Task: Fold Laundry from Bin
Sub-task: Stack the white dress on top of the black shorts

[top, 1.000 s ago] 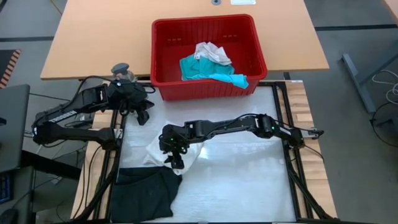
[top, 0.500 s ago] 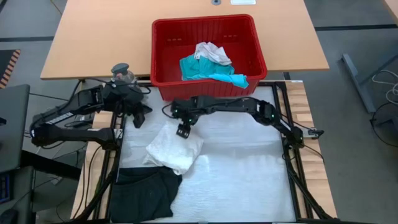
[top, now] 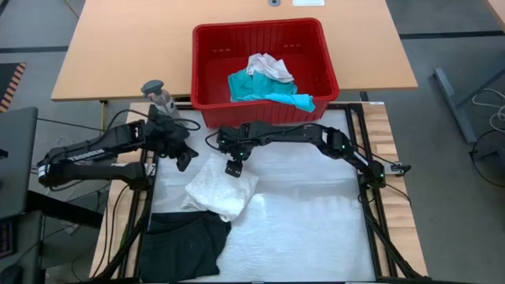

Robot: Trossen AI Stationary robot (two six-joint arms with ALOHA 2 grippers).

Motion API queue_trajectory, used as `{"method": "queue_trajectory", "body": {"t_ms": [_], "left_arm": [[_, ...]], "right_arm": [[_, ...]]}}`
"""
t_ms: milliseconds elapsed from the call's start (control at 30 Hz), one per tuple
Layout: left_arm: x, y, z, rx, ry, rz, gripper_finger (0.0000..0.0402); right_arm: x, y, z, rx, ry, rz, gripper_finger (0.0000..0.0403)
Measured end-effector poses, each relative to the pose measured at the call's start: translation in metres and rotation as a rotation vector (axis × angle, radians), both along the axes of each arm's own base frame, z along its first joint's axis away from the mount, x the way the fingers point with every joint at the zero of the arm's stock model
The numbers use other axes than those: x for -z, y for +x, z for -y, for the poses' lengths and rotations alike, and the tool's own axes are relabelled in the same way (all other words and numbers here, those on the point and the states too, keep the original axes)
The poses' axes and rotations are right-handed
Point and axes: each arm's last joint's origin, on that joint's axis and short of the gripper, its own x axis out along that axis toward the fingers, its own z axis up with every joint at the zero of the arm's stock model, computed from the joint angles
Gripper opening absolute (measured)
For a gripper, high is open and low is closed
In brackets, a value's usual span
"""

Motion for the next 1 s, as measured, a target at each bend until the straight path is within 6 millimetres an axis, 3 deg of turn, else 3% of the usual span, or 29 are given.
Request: {"method": "queue_trajectory", "body": {"t_ms": [233, 400, 633, 767, 967, 1000], "left_arm": [[0.000, 0.000, 0.000, -0.020, -0.003, 0.015, 0.0000], [0.000, 0.001, 0.000, -0.021, -0.002, 0.017, 0.0000], [0.000, 0.001, 0.000, -0.029, 0.000, 0.016, 0.0000], [0.000, 0.001, 0.000, -0.025, 0.005, 0.015, 0.0000], [0.000, 0.001, 0.000, -0.018, 0.017, 0.020, 0.0000], [0.000, 0.001, 0.000, -0.018, 0.018, 0.020, 0.0000]], "right_arm": [[0.025, 0.006, 0.003, 0.022, 0.004, -0.044, 0.0296], [0.052, 0.012, 0.003, 0.006, 0.081, -0.075, 0.0297], [0.071, 0.009, 0.001, 0.055, 0.150, -0.173, 0.0280], [0.078, 0.008, 0.002, 0.099, 0.141, -0.214, 0.0226], [0.079, 0.004, 0.010, 0.177, 0.109, -0.248, 0.0053], [0.077, 0.004, 0.013, 0.172, 0.107, -0.241, 0.0049]]}}
